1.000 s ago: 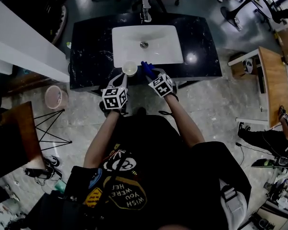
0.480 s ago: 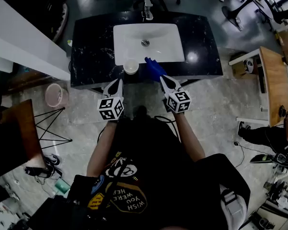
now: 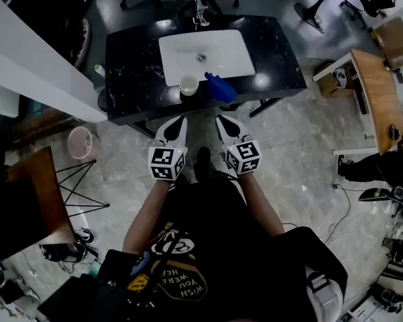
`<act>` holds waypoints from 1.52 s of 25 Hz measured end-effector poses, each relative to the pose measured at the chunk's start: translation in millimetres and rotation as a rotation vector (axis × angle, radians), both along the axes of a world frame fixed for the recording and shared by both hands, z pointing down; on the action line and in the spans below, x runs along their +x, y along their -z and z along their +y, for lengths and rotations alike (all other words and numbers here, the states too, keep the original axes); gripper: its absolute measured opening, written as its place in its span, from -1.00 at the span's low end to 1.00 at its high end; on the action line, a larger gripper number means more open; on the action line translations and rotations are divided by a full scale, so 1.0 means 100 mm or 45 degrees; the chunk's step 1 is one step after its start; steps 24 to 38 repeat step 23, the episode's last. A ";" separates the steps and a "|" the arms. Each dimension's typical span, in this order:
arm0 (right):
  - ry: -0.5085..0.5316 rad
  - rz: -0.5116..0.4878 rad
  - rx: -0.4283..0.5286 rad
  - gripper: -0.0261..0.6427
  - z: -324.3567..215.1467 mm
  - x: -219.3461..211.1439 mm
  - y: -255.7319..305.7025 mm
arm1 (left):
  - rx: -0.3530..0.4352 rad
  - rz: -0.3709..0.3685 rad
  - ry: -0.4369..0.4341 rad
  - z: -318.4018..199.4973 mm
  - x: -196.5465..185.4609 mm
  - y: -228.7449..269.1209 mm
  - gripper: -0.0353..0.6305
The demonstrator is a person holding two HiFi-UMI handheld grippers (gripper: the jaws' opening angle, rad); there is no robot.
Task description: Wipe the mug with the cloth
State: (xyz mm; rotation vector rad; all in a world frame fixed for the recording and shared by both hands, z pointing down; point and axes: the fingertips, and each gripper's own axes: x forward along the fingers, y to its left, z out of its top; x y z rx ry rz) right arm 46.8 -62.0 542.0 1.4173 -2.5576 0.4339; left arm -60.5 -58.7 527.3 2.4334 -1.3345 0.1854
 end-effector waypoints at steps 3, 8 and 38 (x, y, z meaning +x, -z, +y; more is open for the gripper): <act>-0.041 0.010 0.014 -0.92 0.15 -0.03 0.03 | 0.023 -0.023 -0.031 0.18 -0.01 0.03 -0.89; -0.085 0.032 0.050 -0.92 0.33 -0.03 0.10 | 0.033 0.004 -0.069 0.42 -0.06 0.04 -0.89; -0.105 0.051 0.074 -0.92 0.69 -0.13 0.22 | 0.073 -0.022 -0.117 0.68 -0.03 0.13 -0.89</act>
